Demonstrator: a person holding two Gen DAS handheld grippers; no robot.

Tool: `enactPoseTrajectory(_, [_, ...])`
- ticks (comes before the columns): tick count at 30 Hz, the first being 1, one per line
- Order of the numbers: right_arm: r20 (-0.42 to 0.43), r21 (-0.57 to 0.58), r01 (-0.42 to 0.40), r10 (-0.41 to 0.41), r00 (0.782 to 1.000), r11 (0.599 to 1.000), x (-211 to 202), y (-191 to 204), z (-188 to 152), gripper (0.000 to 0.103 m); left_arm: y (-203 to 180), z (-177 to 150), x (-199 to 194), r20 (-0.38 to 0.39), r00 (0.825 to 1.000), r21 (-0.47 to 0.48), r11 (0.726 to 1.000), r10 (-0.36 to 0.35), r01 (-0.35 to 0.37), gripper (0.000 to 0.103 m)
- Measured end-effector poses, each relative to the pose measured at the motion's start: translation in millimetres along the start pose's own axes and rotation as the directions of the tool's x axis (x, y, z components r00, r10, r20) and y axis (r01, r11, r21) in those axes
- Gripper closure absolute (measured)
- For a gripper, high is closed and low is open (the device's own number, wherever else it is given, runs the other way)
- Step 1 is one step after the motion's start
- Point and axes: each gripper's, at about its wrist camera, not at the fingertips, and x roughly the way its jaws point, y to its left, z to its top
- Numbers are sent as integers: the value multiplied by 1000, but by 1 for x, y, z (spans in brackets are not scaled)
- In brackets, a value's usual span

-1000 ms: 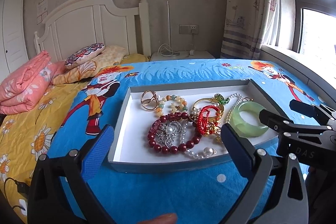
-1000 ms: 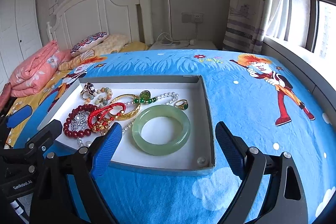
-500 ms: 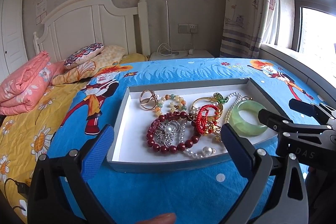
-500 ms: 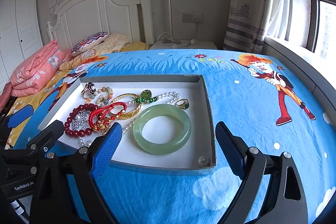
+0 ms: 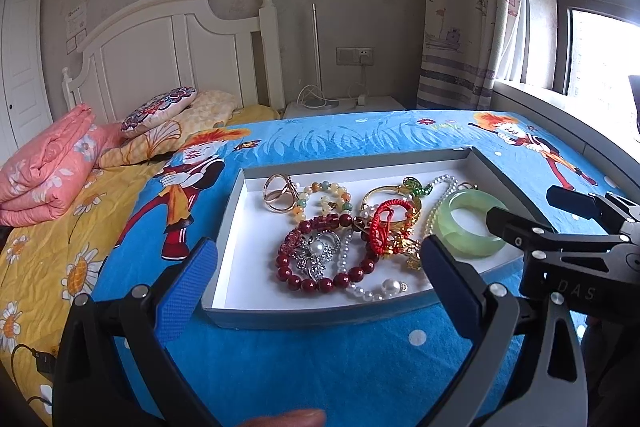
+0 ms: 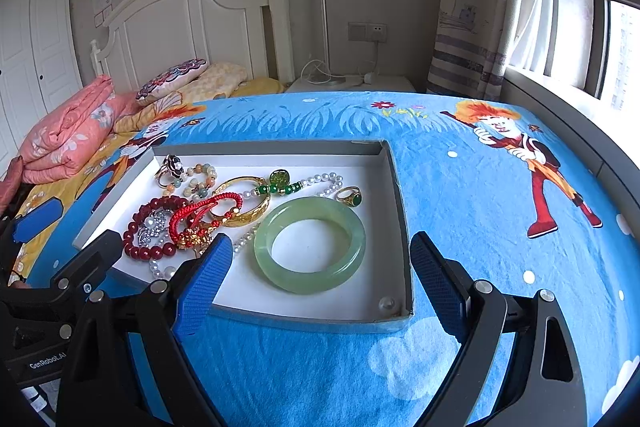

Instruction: Organize jewelry

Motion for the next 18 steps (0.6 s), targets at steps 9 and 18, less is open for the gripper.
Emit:
enactPoseTrajectory(9, [-1,6,-14,14,1000,1000,-1,-1,0,16,5,-2,3,-28,999,-30,999,-22,21,2])
enactPoseTrajectory(18, [-121,-88,-19,9,993,996,-15,8,-22,16,13,-29,15,-288,956,-70,997,-64,45,2])
